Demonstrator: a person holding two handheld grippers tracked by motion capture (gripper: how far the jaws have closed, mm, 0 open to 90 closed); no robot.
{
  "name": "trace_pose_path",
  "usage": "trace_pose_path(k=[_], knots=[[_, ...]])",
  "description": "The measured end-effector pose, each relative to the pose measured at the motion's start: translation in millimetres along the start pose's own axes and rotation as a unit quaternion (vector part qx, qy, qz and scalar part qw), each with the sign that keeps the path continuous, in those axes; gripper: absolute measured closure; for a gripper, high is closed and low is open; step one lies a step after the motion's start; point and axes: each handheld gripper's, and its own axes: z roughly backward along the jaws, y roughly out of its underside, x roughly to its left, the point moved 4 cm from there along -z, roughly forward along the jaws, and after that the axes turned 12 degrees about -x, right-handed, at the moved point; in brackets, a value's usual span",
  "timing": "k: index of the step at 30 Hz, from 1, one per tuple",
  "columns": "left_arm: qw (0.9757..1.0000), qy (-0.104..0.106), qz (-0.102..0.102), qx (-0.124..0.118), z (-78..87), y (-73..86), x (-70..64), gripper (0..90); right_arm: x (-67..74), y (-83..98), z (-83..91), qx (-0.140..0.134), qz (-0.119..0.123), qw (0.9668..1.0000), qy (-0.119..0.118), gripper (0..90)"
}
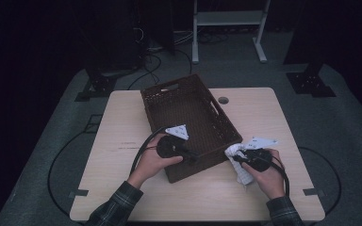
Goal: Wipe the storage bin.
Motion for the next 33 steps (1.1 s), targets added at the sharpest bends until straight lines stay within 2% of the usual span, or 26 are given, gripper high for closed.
trace_pose_path(k=[6,10,14,17,23,25,27,33], knots=[[1.0000,-0.003,-0.002,0.001,-0.1,0.0,-0.7,76.3,0.2,15.2,-12.4,0.040,-0.007,0.9992,-0.002,75.0],[1.0000,-0.002,-0.002,0.001,-0.1,0.0,-0.6,76.3,-0.2,17.5,-14.6,0.044,-0.013,0.9990,-0.003,75.0],[1.0000,-0.003,-0.004,0.004,-0.1,-0.2,-0.9,76.4,0.9,27.3,-21.7,0.067,-0.013,0.9976,-0.005,75.1],[1.0000,-0.004,-0.005,0.004,-0.1,-0.3,-1.1,76.4,2.0,28.1,-23.4,0.073,-0.009,0.9973,-0.005,75.1],[1.0000,-0.003,-0.004,0.002,-0.1,0.0,-0.8,76.4,3.9,25.6,-20.2,0.071,-0.007,0.9974,-0.003,75.1],[1.0000,-0.004,-0.004,0.003,-0.1,-0.1,-0.9,76.4,5.9,21.3,-16.2,0.061,-0.008,0.9981,-0.004,75.1],[1.0000,-0.003,-0.004,0.003,-0.1,-0.2,-0.8,76.4,7.4,16.2,-10.7,0.049,0.003,0.9988,-0.003,75.1],[1.0000,-0.003,-0.004,0.003,-0.1,0.0,-0.9,76.4,13.6,1.7,1.8,0.014,0.003,0.9999,-0.002,75.1]])
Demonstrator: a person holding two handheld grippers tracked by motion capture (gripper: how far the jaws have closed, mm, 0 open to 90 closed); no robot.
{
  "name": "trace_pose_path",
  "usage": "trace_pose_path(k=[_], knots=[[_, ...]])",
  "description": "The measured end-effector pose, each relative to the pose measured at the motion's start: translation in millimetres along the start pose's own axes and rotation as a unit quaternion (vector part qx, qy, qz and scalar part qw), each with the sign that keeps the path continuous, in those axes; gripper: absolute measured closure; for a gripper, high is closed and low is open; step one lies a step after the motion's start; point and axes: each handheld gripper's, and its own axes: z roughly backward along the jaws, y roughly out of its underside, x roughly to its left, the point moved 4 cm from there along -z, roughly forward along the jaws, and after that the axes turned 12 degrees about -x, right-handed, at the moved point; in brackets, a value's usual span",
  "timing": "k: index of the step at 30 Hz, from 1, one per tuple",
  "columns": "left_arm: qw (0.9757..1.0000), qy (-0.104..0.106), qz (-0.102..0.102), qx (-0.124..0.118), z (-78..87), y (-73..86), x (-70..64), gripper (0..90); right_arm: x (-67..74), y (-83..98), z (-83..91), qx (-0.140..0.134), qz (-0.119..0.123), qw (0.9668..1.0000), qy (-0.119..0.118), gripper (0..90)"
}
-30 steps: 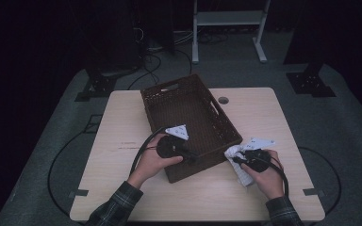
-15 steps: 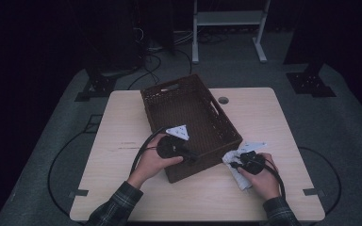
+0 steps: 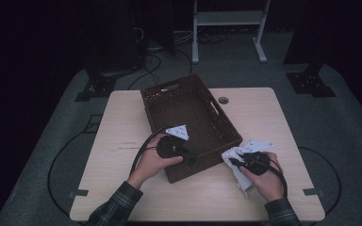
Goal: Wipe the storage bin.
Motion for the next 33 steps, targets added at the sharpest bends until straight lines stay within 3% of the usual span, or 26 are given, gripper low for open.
trace_pose_path(k=[5,15,20,30,33], knots=[[1.0000,-0.001,-0.001,0.001,0.1,-0.2,0.0,76.4,5.7,-14.9,12.1,-0.031,0.016,0.9994,0.000,75.1],[1.0000,-0.001,0.000,0.002,0.1,-0.2,-0.1,76.5,15.9,-28.9,23.9,-0.061,0.034,0.9975,-0.007,75.1],[1.0000,-0.001,-0.002,0.002,-0.1,-0.2,-0.3,76.5,15.6,-26.5,17.8,-0.053,0.029,0.9982,-0.009,75.2],[1.0000,-0.003,-0.002,0.001,-0.6,-0.4,-0.7,76.6,13.8,-12.5,-5.9,-0.014,0.015,0.9997,-0.016,75.4],[1.0000,-0.005,-0.006,0.004,-0.5,-0.7,-1.3,76.7,14.9,-6.9,-12.3,0.005,0.021,0.9996,-0.018,75.5]])
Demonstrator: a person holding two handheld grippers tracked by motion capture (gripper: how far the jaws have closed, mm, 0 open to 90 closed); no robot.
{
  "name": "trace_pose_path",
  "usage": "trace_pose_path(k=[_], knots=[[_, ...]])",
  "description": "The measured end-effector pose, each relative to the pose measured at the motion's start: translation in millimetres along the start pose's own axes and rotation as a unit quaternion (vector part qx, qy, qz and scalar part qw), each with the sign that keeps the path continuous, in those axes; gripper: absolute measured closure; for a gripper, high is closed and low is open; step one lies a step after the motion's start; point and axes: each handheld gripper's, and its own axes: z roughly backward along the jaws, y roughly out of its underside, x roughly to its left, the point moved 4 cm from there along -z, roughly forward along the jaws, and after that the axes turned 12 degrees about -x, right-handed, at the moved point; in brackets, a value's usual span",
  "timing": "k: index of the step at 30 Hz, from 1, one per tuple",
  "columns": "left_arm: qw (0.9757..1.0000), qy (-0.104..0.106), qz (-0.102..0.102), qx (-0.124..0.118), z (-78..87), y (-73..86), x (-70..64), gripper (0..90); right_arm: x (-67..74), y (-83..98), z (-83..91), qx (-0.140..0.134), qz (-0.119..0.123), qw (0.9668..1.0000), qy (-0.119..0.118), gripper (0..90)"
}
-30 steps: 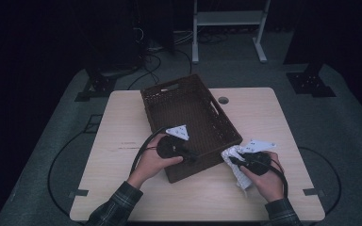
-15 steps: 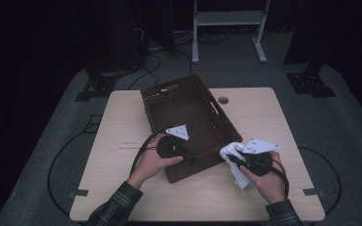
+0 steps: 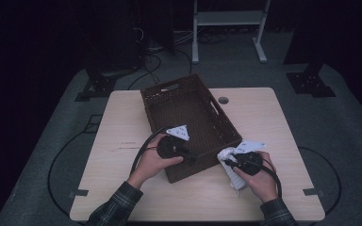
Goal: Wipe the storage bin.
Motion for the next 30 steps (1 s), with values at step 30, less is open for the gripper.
trace_pose_path(k=[30], knots=[[1.0000,-0.005,-0.004,0.003,-0.2,-0.6,-0.9,77.0,19.1,-4.7,-6.0,0.014,0.027,0.9993,-0.020,75.8]])
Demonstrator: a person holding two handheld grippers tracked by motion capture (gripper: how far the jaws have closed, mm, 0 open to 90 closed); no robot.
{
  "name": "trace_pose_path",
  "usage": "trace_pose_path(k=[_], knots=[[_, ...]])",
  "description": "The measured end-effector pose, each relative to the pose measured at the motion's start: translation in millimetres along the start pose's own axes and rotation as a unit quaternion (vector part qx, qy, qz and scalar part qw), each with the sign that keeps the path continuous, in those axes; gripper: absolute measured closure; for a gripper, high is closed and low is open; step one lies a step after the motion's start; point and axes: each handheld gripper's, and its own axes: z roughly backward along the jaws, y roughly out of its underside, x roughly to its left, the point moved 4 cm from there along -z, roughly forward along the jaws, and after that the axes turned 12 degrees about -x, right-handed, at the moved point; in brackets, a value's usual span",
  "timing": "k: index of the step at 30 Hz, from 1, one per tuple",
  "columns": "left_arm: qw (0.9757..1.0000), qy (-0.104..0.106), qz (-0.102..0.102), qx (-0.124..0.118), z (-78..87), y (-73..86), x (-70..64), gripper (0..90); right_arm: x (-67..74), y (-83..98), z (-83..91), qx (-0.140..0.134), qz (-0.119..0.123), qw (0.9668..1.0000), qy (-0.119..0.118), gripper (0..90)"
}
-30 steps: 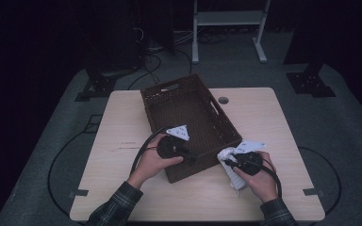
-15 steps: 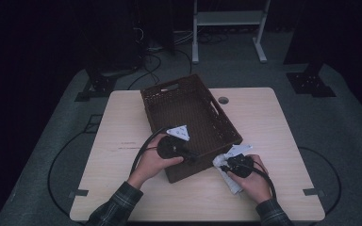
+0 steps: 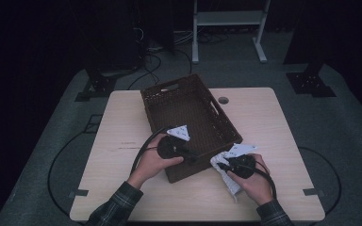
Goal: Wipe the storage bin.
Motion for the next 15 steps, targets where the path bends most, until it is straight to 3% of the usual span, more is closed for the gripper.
trace_pose_path(k=[15], knots=[[1.0000,0.000,0.001,-0.001,-0.1,-0.2,-0.1,77.1,8.7,-20.6,18.5,-0.043,0.015,0.9990,-0.002,76.0]])
